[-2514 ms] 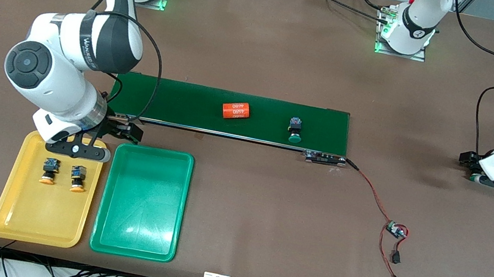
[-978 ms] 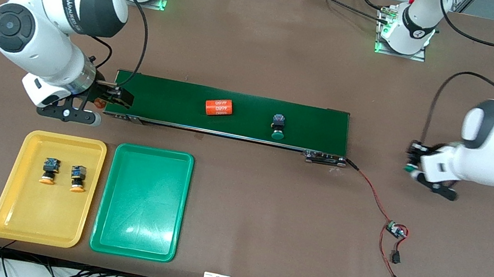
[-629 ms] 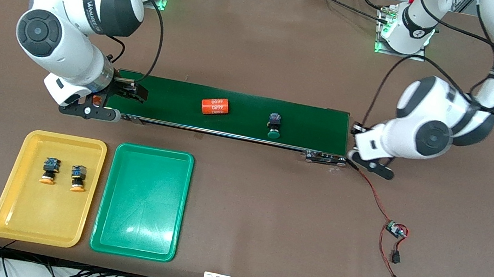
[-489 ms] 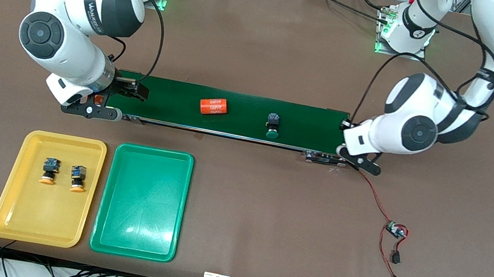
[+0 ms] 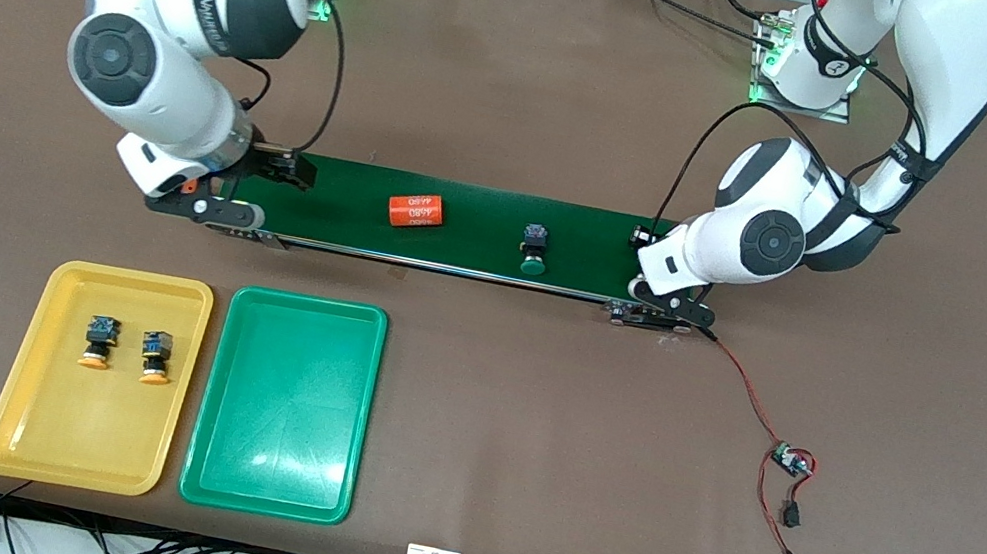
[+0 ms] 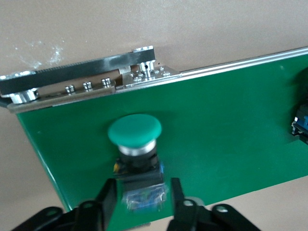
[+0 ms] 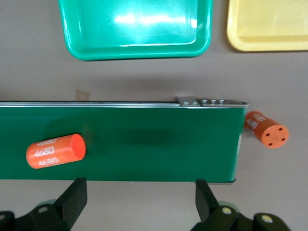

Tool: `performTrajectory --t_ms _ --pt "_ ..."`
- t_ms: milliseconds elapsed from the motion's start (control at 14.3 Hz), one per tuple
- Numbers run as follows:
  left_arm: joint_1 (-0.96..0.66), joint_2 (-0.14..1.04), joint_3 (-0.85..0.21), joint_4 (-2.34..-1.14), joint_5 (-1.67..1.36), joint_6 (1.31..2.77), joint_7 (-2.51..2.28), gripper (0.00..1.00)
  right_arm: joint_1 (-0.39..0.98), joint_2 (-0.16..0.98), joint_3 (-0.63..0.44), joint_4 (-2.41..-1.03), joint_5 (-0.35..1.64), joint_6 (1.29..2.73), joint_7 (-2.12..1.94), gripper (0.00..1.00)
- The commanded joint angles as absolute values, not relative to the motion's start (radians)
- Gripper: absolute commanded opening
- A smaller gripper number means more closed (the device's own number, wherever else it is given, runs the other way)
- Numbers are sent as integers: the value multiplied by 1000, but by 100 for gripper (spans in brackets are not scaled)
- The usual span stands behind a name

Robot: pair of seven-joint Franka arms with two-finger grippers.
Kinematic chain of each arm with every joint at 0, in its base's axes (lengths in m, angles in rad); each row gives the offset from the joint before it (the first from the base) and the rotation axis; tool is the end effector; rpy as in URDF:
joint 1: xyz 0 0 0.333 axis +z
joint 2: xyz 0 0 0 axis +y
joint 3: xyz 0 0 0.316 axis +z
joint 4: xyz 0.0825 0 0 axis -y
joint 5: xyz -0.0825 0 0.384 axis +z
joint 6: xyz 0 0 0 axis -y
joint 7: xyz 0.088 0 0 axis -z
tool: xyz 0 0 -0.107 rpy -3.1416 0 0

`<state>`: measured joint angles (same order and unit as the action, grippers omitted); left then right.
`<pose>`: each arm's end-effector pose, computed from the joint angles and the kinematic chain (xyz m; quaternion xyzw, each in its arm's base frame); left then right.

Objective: Sort buttons by color to trays
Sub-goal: 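Lower the green button onto the belt while the right gripper reaches the belt, then move the right gripper over the belt while the left gripper withdraws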

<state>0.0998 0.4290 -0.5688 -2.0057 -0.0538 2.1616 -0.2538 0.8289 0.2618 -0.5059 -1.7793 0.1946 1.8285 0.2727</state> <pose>0.5203 -0.2578 0.2587 0.9821 -0.0799 -0.1451 0.0893 0.5605 0.2239 0.4111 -0.9957 0.0065 0.0923 0.0012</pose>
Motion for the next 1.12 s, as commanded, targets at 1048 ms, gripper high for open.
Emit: performTrajectory --t_ms 1048 --pt "-40 49 -66 -1591 46 1499 -54 100 1052 341 -503 -1821 178 1960 600 100"
